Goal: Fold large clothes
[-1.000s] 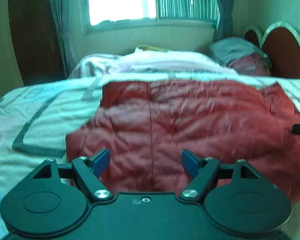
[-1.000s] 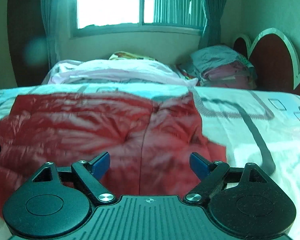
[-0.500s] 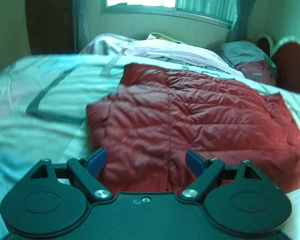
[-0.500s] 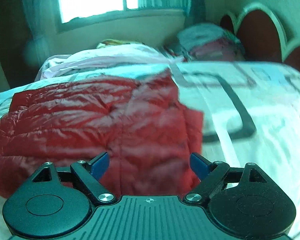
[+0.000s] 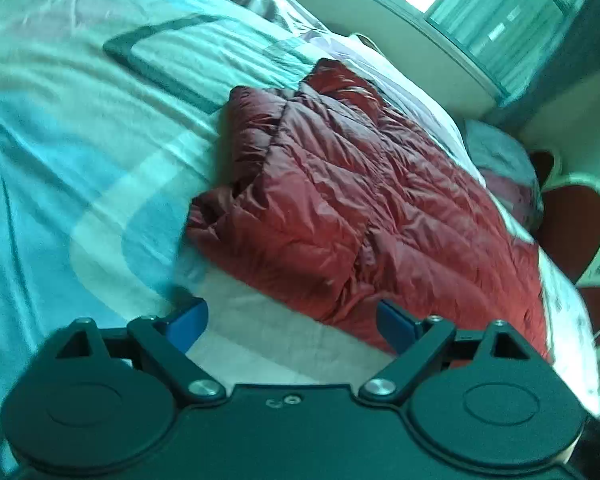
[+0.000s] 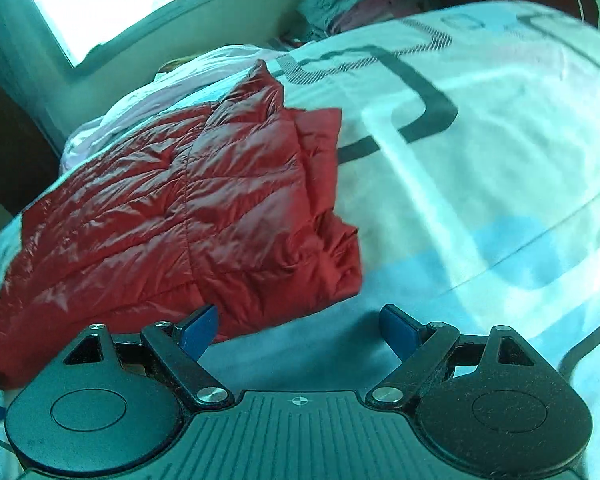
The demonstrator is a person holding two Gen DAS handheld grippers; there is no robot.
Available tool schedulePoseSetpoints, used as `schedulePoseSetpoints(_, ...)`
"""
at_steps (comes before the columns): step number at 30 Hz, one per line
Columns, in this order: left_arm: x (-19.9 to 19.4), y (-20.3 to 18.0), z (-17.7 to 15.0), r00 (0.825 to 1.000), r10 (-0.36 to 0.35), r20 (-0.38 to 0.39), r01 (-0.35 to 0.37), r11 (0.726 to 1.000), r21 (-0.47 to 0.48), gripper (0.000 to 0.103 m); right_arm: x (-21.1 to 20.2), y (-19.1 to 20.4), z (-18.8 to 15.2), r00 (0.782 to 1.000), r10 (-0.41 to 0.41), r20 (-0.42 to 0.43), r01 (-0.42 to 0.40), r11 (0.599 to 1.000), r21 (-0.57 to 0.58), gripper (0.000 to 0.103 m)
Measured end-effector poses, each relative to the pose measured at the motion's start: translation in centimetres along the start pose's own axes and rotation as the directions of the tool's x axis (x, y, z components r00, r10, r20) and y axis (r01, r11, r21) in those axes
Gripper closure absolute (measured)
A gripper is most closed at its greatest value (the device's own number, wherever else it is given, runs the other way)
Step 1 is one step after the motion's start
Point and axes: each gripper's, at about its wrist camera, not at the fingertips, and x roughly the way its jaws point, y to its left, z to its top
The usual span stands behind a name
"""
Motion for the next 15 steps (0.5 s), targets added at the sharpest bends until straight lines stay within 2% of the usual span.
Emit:
schedulePoseSetpoints(3,0.9,0.2,0.4,0.999,-0.025,0.032,0.027,0.998,-0.049,0.012,0.4,0.4,0.3,0.999,0.032,0.006,-0.032,0.999,0.022,0.010)
schedulePoseSetpoints(7,2.0,0.5,1.3,0.996,-0.047,0.082,0.057,0.991,-0.122,0.015,1.3,0.9,1.2,0.997,0.076,0.032,-0.078,0.995,0.067,0.010)
schedulePoseSetpoints(10,2.6,0.9,2.0,0.992,-0.052,0.114,0.070,0.983,-0.168,0.028,2.3,1.0,1.9,0.995,0.088,0.056,-0.093,0.990,0.102,0.010)
schedulePoseSetpoints(13,3.0,1.5,2.4,0.989,-0.057,0.135,0.085,0.973,-0.214,0.047,2.8,1.0,2.5,0.992,0.096,0.085,-0.106,0.986,0.126,0.011)
schedulePoseSetpoints(14,3.2,1.7,2.5,0.989,-0.059,0.139,0.089,0.970,-0.225,0.053,3.0,1.0,2.6,0.992,0.091,0.092,-0.102,0.987,0.122,0.028)
schedulePoseSetpoints(15,3.4,1.8,2.5,0.988,-0.062,0.139,0.093,0.969,-0.229,0.061,3.0,1.1,2.7,0.992,0.088,0.096,-0.099,0.989,0.114,0.039)
